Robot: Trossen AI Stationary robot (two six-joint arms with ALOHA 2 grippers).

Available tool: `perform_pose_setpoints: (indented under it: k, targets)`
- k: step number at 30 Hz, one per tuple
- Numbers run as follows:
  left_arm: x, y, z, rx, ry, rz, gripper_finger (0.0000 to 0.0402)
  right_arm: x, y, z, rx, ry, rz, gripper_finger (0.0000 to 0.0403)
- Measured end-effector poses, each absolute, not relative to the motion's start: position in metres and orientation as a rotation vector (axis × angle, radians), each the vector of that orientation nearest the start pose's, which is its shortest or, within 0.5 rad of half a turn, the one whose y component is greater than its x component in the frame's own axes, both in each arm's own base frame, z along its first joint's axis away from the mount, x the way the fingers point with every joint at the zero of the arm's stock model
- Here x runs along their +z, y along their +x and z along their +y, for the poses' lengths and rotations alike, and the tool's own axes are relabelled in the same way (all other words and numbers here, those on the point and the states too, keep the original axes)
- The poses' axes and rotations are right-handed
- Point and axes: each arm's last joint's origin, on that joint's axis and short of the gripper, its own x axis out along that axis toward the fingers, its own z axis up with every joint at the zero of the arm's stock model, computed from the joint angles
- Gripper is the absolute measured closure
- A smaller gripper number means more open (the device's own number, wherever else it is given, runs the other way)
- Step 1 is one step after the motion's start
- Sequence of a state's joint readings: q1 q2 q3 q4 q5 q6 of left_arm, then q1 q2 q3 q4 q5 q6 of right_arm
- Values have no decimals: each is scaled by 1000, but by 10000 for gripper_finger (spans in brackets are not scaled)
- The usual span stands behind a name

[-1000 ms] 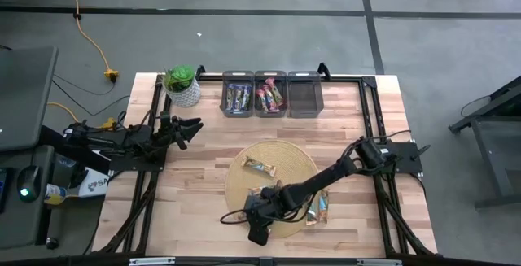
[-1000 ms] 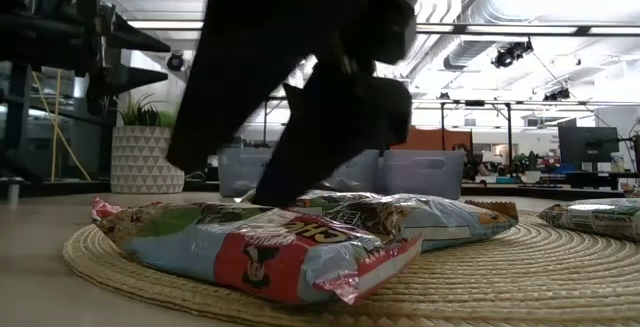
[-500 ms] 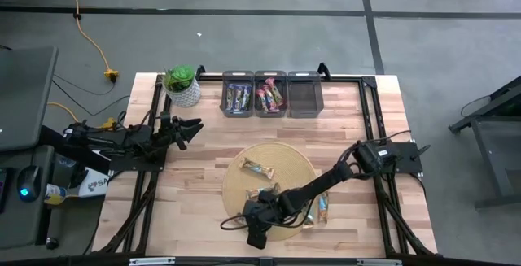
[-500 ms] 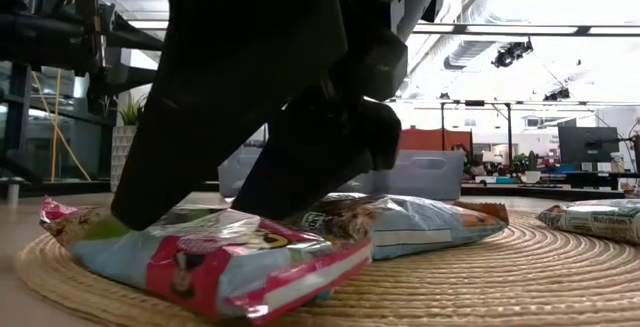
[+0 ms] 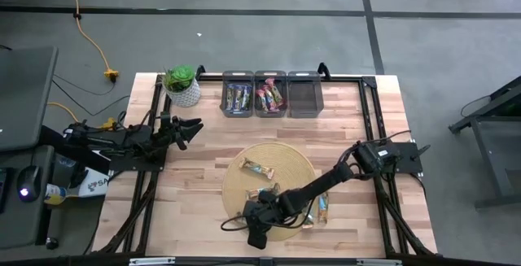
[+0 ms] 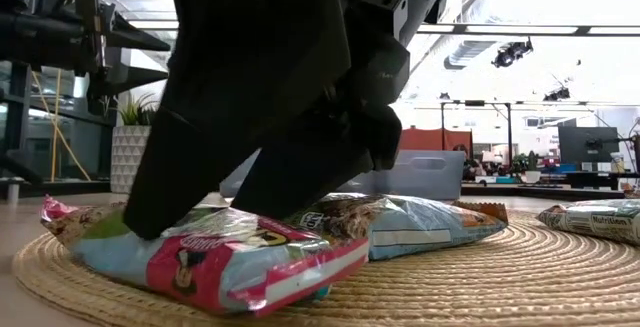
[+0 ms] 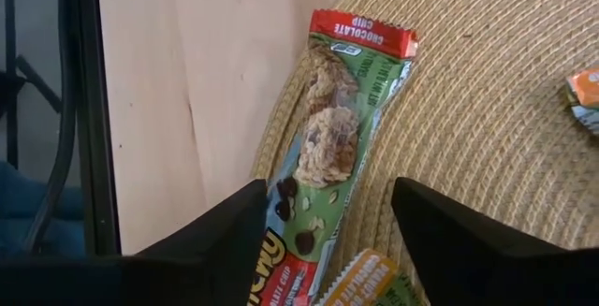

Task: Pick and place Granola Bars by type
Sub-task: Put the red granola bar into the middle black bin

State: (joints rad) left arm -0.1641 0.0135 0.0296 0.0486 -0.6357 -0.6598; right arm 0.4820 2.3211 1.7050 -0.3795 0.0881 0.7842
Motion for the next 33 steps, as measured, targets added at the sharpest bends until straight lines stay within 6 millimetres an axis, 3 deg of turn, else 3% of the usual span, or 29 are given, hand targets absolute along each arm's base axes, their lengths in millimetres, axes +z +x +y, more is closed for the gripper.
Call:
perform_pose_setpoints:
  k: [14,20,33]
  targets:
    - [177,92,2,435,-673,-214,190,122,432,224,-20,440,1043,284]
    - [177,92,2,435,-673,-214,190,125,436,226,3,456,1017,305]
    - [177,92,2,435,-673,-214,190,150,454,221,52,385,936,320]
